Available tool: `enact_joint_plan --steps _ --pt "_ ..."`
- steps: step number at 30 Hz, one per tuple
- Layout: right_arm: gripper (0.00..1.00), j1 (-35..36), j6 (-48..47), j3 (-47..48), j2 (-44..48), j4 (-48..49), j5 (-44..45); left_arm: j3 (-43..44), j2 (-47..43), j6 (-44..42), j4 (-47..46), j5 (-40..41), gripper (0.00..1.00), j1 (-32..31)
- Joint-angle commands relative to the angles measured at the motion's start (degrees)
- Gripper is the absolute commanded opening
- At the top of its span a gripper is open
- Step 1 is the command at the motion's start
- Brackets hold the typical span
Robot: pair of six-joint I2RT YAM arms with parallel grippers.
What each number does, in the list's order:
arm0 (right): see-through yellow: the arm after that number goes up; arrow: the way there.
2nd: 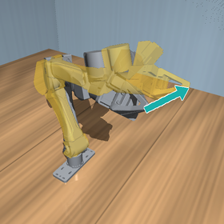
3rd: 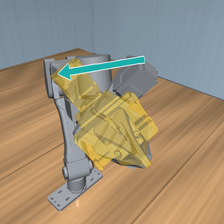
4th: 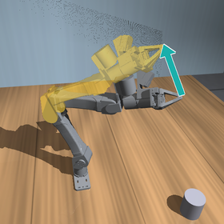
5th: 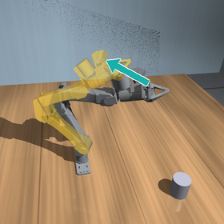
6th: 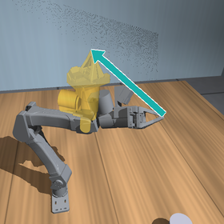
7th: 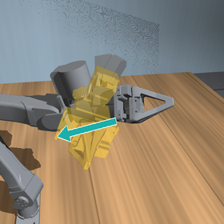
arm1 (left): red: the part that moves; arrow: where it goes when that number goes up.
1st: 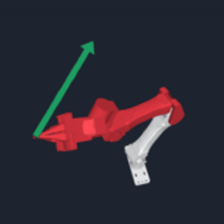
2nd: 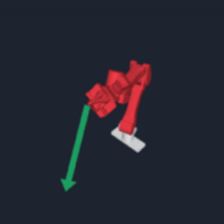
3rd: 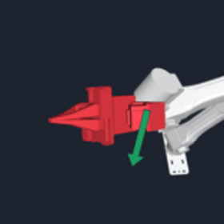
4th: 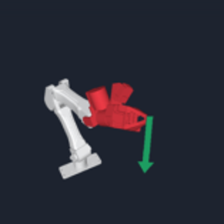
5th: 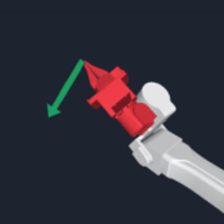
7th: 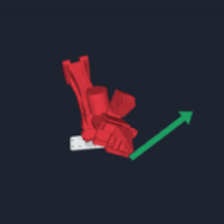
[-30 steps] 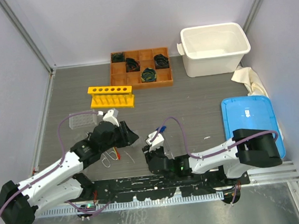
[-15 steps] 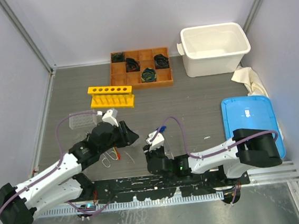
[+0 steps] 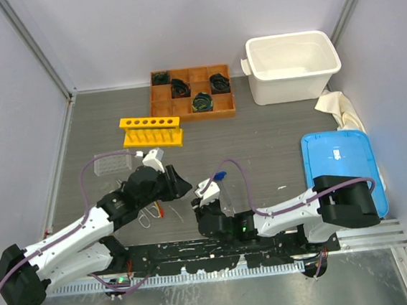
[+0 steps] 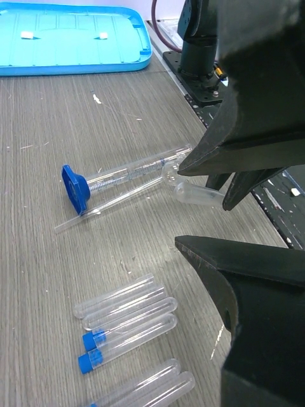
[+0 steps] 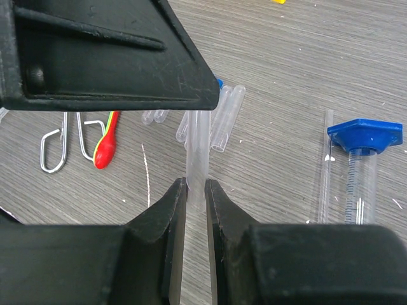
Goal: Organize the chemistry lab equipment
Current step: Pick up the test tube at the center of the board.
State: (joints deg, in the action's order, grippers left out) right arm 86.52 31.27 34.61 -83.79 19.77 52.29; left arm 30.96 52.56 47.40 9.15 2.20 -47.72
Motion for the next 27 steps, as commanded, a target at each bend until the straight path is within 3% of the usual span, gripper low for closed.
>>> enact_joint_plan --steps 1,12,27 --pt "0.01 0.33 -0.87 2.28 -0.18 3.75 0.26 2.66 0.08 0.42 -4.23 0.13 0.44 -0.38" --pt "0.01 0.31 -0.93 2.02 -0.37 4.66 -0.31 3.19 2.55 0.43 -5.81 -0.88 0.4 -0.55" --pt "0.01 0.39 0.05 1.5 -0.54 4.31 -0.03 2.44 2.53 0.15 -6.51 -1.5 0.21 -0.84"
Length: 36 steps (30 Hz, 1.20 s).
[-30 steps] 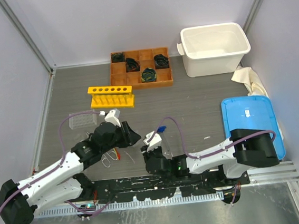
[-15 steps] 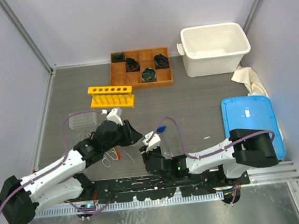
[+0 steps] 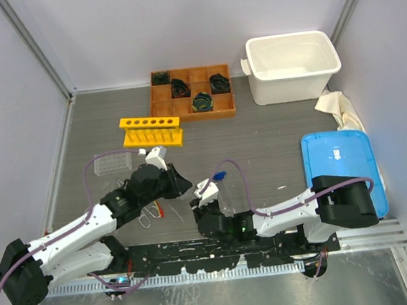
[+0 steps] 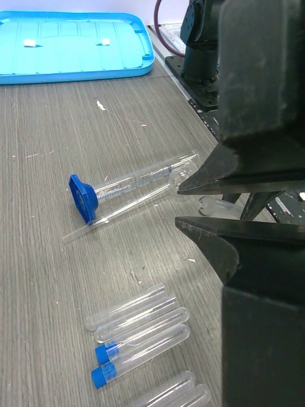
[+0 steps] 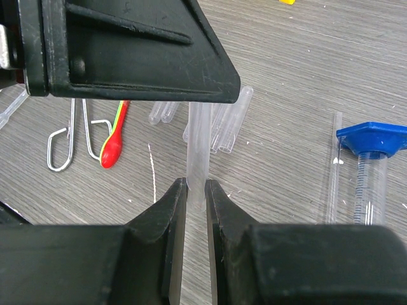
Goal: Organize the chemistry lab equipment
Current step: Pick up the test tube at the center of the board.
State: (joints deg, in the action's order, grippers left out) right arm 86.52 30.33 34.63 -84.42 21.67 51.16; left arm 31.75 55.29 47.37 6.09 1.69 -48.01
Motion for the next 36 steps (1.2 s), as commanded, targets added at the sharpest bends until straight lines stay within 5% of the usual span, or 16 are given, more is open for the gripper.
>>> enact_joint_plan --steps 1,12,24,36 --pt "0.01 0.35 1.05 1.39 0.17 2.41 1.13 1.78 -0.09 0.12 -3.45 -0.91 0.21 -0.67" --pt "0.07 0.38 1.22 0.97 0.75 2.51 0.95 1.79 0.92 -0.3 -3.2 0.06 0.01 -0.81" --pt "0.1 0.4 1.78 -0.13 2.07 2.43 1.48 2.0 1.72 -1.75 -2.33 2.39 0.0 -0.81" --pt "0.56 0.33 -0.05 -0.16 2.28 3.96 -1.49 2.84 1.64 -2.59 -0.11 5.42 0.0 -0.83"
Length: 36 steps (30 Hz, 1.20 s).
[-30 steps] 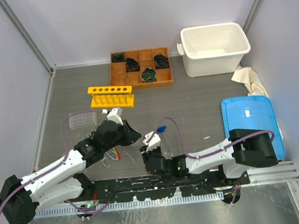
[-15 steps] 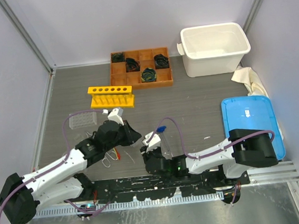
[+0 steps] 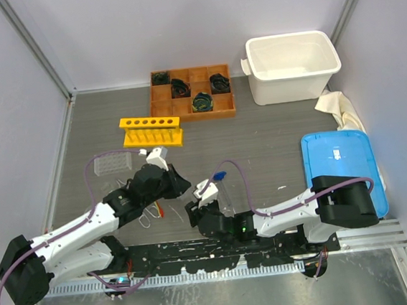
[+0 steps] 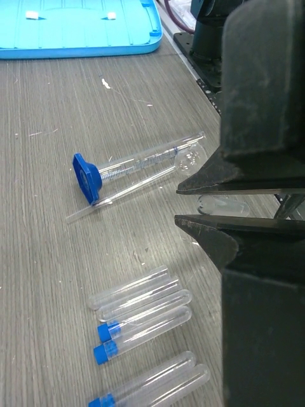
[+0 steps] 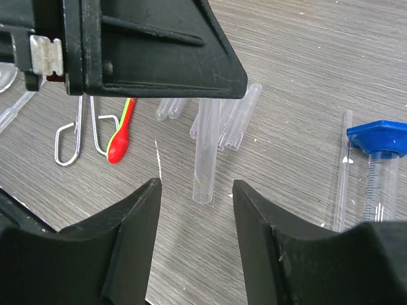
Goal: Organize the chemistry lab equipment
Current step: Pick up the test tube at the center of the board, then insert the test tube into the slot of the test tube rack.
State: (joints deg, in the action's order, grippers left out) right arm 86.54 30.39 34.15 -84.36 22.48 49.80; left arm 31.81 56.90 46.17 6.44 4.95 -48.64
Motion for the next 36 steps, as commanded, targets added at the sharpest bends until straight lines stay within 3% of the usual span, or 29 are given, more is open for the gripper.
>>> enact_joint_plan --steps 1,6,11,15,20,27,36 --pt "0.56 0.34 -0.14 0.26 2.26 3.24 -0.49 2.83 0.01 -1.55 -0.39 2.6 0.0 -0.16" --pt "0.56 0.44 -0.16 -0.34 3.46 3.06 -0.49 4.0 -0.03 -4.35 1.12 7.65 0.0 -0.17" --pt "0.56 0.82 0.98 -3.51 7.45 2.6 1.98 7.22 1.27 -12.13 2.36 21.91 0.0 -0.16" --pt "0.55 0.85 2.84 -6.24 11.61 0.6 3.45 8.38 3.26 -19.85 -4.09 33.24 0.0 -0.13" --pt "0.55 0.82 6.16 -8.71 15.73 -3.22 4.97 10.94 7.89 -29.69 -14.43 40.8 0.0 0.54" --pt "0.54 0.84 6.72 -9.25 18.17 -6.71 5.7 13.65 18.02 -38.59 -28.85 39.63 0.0 5.72" --pt "0.54 0.87 4.52 -9.68 20.26 -7.43 6.51 16.94 22.78 -34.12 -31.39 27.84 0.0 16.28"
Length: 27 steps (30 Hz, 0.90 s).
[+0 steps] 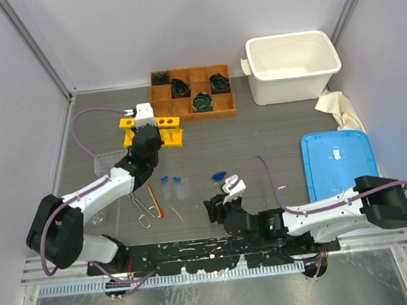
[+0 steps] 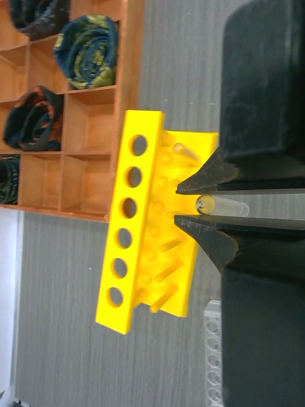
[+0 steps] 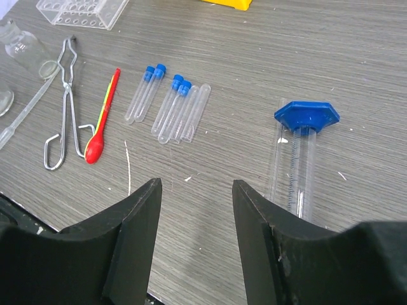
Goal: Organize the chemistry lab equipment
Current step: Insert the test tube into the slot of the test tube rack.
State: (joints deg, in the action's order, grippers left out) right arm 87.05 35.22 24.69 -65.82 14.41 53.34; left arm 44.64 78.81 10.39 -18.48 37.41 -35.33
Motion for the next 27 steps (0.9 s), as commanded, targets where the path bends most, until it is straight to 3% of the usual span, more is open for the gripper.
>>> enact_joint_plan --steps 1,9,27 --pt "0.54 0.38 -0.68 -0.12 1.74 0.69 3.07 4.79 1.45 1.85 -6.41 -5.04 0.0 3.36" --pt "0.56 0.32 -3.55 0.91 1.06 2.58 4.63 8.02 5.66 1.57 -9.2 -8.04 0.0 3.5" --pt "0.55 0.32 -4.41 -0.69 4.3 3.61 5.45 5.94 11.37 -1.1 -19.67 -7.44 0.0 3.6"
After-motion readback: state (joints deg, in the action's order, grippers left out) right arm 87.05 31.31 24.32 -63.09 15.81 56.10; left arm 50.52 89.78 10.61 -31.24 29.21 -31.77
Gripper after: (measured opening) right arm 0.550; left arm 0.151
